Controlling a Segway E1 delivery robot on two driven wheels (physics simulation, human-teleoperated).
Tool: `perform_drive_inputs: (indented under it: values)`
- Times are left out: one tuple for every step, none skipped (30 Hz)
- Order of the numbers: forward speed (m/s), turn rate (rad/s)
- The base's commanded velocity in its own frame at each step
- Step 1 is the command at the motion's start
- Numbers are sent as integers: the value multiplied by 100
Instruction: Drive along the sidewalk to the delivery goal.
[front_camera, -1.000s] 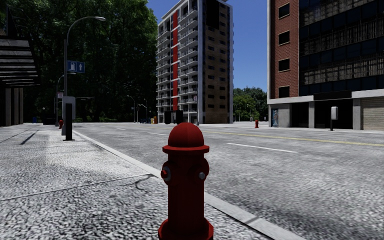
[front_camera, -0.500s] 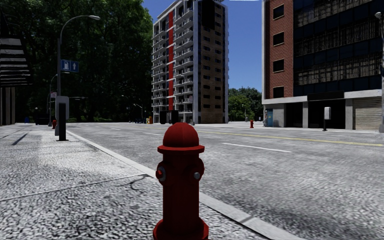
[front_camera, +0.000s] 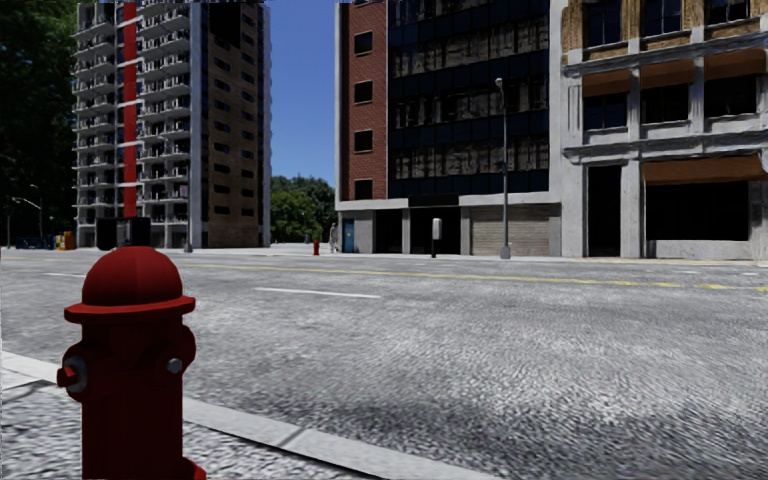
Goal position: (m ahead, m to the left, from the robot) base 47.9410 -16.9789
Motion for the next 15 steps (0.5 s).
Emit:
perform_drive_inputs:
  values:
    - [0,-120]
    - [0,-120]
    - [0,-120]
    - [0,-120]
    - [0,-120]
    - [0,-120]
    - [0,-120]
    - [0,-120]
    - [0,-120]
    - [0,-120]
    - [0,-120]
    - [0,-120]
    - [0,-120]
    - [0,-120]
    - [0,-120]
